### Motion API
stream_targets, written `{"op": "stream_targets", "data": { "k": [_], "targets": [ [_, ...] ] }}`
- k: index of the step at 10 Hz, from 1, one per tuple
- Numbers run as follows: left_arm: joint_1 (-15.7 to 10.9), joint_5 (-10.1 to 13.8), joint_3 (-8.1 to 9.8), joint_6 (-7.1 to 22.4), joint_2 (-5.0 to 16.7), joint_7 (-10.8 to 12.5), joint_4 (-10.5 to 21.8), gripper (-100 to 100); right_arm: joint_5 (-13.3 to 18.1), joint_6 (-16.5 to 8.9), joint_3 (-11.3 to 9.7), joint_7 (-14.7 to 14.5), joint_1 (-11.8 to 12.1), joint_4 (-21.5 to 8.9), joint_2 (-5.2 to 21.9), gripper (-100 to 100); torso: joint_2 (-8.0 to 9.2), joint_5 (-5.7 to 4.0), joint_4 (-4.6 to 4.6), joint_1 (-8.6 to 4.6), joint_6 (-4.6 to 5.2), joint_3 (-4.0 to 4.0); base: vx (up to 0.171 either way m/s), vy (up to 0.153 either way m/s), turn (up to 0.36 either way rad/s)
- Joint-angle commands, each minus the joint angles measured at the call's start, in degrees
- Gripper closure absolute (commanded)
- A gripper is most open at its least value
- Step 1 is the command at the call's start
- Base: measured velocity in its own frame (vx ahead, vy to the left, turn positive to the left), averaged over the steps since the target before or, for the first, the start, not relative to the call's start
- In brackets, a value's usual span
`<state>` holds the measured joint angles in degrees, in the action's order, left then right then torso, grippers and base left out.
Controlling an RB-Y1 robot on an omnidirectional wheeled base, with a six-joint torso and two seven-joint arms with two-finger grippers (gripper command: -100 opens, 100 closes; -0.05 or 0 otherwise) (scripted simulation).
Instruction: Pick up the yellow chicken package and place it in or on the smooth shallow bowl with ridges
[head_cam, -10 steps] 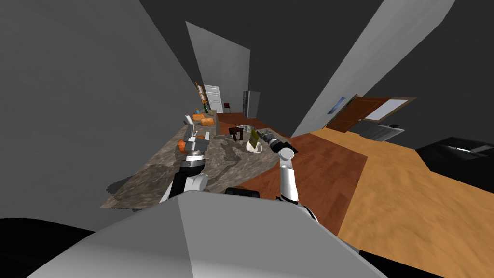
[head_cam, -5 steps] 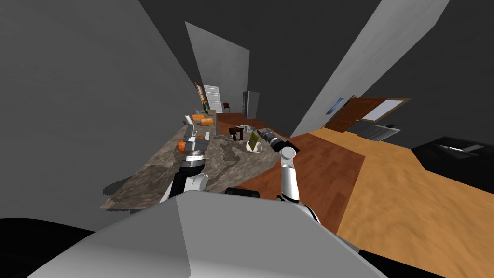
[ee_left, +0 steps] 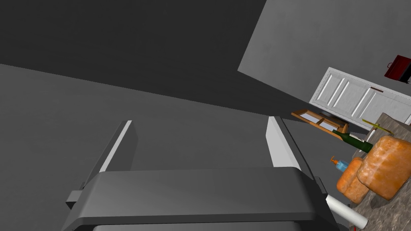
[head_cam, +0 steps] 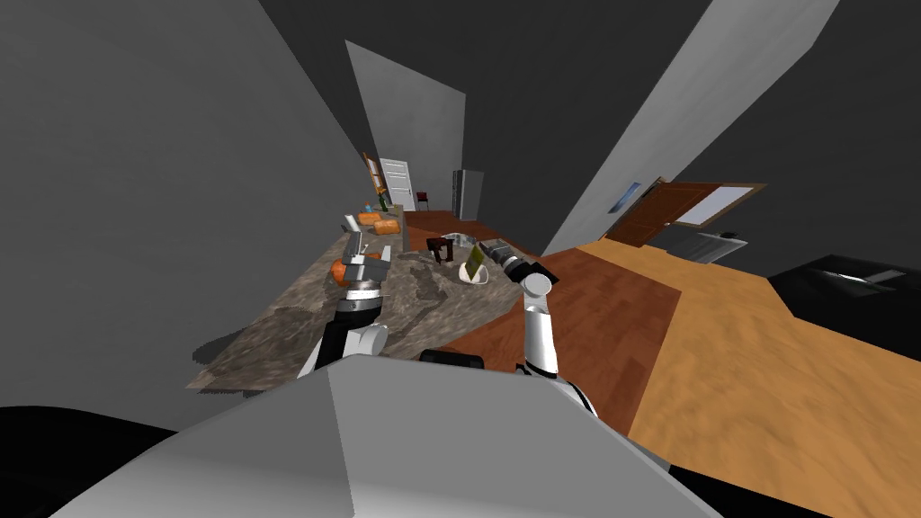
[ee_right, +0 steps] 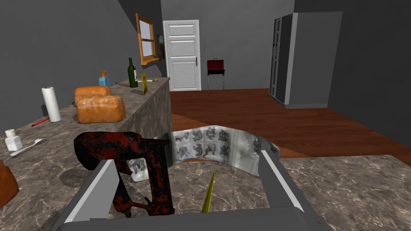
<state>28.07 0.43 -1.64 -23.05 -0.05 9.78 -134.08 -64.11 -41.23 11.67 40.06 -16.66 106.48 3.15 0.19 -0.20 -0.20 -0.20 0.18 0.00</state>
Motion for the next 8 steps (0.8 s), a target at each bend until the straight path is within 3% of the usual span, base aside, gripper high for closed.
{"op": "stream_targets", "data": {
  "k": [1,7,8],
  "targets": [
    [0.0,0.0,0.0,0.0,0.0,0.0,0.0,0,0.6,-1.23,1.18,2.08,-1.53,0.09,1.29,-100,0.0,0.0,0.0,0.0,0.0,0.0,-0.01,0.018,0.028],
    [0.0,0.0,0.0,0.0,0.0,0.0,0.0,0,2.72,-5.55,5.3,9.37,-6.9,0.42,5.81,-100,0.08,0.04,0.02,0.16,-0.01,0.05,-0.02,0.04,0.02],
    [0.0,0.0,0.0,0.0,0.0,0.0,0.0,0,3.09,-5.05,4.75,8.88,-6.8,0.29,5.22,-100,0.09,0.04,0.02,0.18,-0.01,0.05,-0.011,0.019,-0.004]
  ]
}}
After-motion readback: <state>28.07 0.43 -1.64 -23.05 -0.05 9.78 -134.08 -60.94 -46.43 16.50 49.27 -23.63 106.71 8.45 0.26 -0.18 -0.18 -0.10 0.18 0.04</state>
